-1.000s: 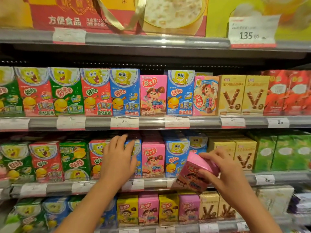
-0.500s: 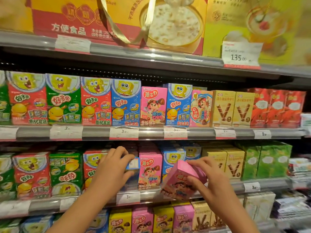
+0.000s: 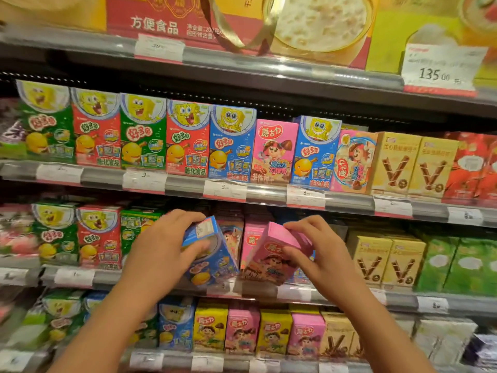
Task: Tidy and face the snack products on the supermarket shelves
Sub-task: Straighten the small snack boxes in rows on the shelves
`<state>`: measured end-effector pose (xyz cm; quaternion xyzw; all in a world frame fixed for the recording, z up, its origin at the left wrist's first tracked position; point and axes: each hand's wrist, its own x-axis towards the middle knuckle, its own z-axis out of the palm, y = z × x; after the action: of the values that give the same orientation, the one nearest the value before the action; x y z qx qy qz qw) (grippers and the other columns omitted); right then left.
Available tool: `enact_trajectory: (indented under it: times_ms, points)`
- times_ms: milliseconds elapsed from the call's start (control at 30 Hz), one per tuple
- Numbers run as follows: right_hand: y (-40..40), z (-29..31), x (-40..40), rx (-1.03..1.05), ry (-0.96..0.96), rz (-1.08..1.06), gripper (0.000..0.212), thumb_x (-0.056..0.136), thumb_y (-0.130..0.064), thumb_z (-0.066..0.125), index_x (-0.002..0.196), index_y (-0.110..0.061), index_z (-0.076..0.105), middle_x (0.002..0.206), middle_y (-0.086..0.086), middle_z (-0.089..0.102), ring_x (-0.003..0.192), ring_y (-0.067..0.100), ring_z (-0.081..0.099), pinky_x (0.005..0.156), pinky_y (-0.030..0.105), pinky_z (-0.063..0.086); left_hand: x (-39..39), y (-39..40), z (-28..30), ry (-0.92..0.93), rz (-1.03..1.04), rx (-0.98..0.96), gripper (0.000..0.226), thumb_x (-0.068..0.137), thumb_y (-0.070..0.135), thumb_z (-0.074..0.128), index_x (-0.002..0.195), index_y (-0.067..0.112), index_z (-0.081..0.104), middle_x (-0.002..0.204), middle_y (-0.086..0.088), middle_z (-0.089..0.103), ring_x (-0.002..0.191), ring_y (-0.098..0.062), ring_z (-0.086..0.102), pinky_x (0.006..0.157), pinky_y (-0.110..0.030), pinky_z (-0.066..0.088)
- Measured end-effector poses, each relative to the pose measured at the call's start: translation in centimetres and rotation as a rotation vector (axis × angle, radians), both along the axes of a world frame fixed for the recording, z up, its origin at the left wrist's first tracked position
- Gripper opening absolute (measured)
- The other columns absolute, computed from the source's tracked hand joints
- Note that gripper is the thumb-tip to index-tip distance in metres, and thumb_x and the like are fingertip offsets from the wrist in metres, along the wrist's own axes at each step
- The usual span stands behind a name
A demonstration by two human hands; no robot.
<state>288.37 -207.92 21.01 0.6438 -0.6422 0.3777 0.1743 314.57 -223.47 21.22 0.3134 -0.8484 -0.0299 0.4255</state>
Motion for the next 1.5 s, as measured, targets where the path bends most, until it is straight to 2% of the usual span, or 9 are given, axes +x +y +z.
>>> enact_trajectory:
  times_ms: [233,433,700,900,1000,1100,1233,1333,1500]
  points:
    - [-5.2,0.5,2.1,0.01,0.055,0.109,0.037,0.093,-0.034,0.071,0.127,-0.024,0.064,0.115,-0.006,0.053,0.102,0.012,0.056,0.084,0.027,0.048,3.4,0.7,-1.9,0.041,0.091,0.05,0.044,0.088,0.037,0.074,0.13,0.03,0.062,0.121,0.013,0.062,0.113,-0.013,0.058,0.089,-0.031,0.047]
    - [-9.3,-0.4,3.7,0.062,0.136,0.079,0.04,0.092,-0.034,0.07,0.13,-0.024,0.061,0.116,-0.004,0.052,0.104,0.016,0.055,0.081,0.031,0.048,5.8,0.8,-3.4,0.023,0.145,0.044,0.044,0.087,0.04,0.074,0.128,0.033,0.062,0.113,0.024,0.053,0.098,0.004,0.044,0.079,-0.018,0.036]
    - [-12.5,-2.7,4.2,0.148,0.265,-0.017,0.044,0.086,-0.034,0.077,0.127,-0.022,0.065,0.114,0.0,0.057,0.103,0.025,0.056,0.078,0.04,0.051,8.0,0.2,-3.6,-0.028,0.138,0.084,0.045,0.088,0.042,0.072,0.13,0.033,0.061,0.112,0.022,0.057,0.098,0.003,0.05,0.079,-0.012,0.039]
    - [-13.8,-3.1,3.9,0.007,0.397,-0.148,0.031,0.074,-0.031,0.085,0.099,-0.026,0.068,0.093,-0.009,0.072,0.098,0.027,0.056,0.071,0.038,0.039,7.5,-1.1,-2.9,-0.059,0.097,0.066,0.044,0.089,0.046,0.07,0.131,0.035,0.06,0.115,0.027,0.053,0.107,0.0,0.052,0.09,-0.021,0.043]
    - [-14.1,-3.0,4.1,0.037,0.427,-0.206,0.021,0.087,-0.033,0.072,0.106,-0.024,0.072,0.106,-0.005,0.074,0.111,0.029,0.055,0.081,0.042,0.043,6.7,-1.8,-2.3,-0.084,0.064,0.047,0.044,0.089,0.046,0.07,0.13,0.036,0.06,0.115,0.026,0.055,0.108,-0.003,0.054,0.091,-0.025,0.046]
    - [-13.7,-3.1,4.3,0.158,0.439,-0.25,0.041,0.097,-0.035,0.057,0.136,-0.024,0.061,0.136,0.002,0.06,0.132,0.032,0.045,0.105,0.045,0.04,5.5,-2.5,-2.0,-0.096,0.025,0.039,0.045,0.089,0.047,0.069,0.132,0.036,0.06,0.121,0.02,0.059,0.11,-0.004,0.054,0.092,-0.024,0.044]
    - [-10.4,-3.7,5.2,-0.03,0.003,0.031,0.033,0.098,-0.022,0.053,0.129,-0.025,0.066,0.132,-0.006,0.063,0.127,0.016,0.053,0.106,0.038,0.046,3.2,-3.1,-1.9,-0.114,-0.076,0.056,0.045,0.089,0.047,0.069,0.133,0.04,0.058,0.124,0.021,0.058,0.114,-0.003,0.053,0.095,-0.023,0.044]
    - [-7.3,-4.4,5.7,0.064,-0.389,0.291,0.034,0.098,-0.047,0.058,0.131,-0.045,0.057,0.126,-0.023,0.064,0.118,0.001,0.06,0.092,0.026,0.053,0.7,-2.8,-1.9,-0.094,-0.183,0.092,0.05,0.086,0.047,0.072,0.134,0.043,0.057,0.127,0.021,0.059,0.116,-0.002,0.052,0.099,-0.024,0.043]
    - [-4.1,-5.5,3.8,0.077,-0.358,0.247,0.072,0.08,-0.039,0.081,0.142,-0.049,0.045,0.132,-0.025,0.057,0.116,0.007,0.059,0.079,0.017,0.051,-4.8,-0.8,-2.2,-0.079,-0.349,0.114,0.059,0.083,0.047,0.077,0.137,0.043,0.054,0.116,0.026,0.059,0.11,0.002,0.055,0.094,-0.015,0.042]
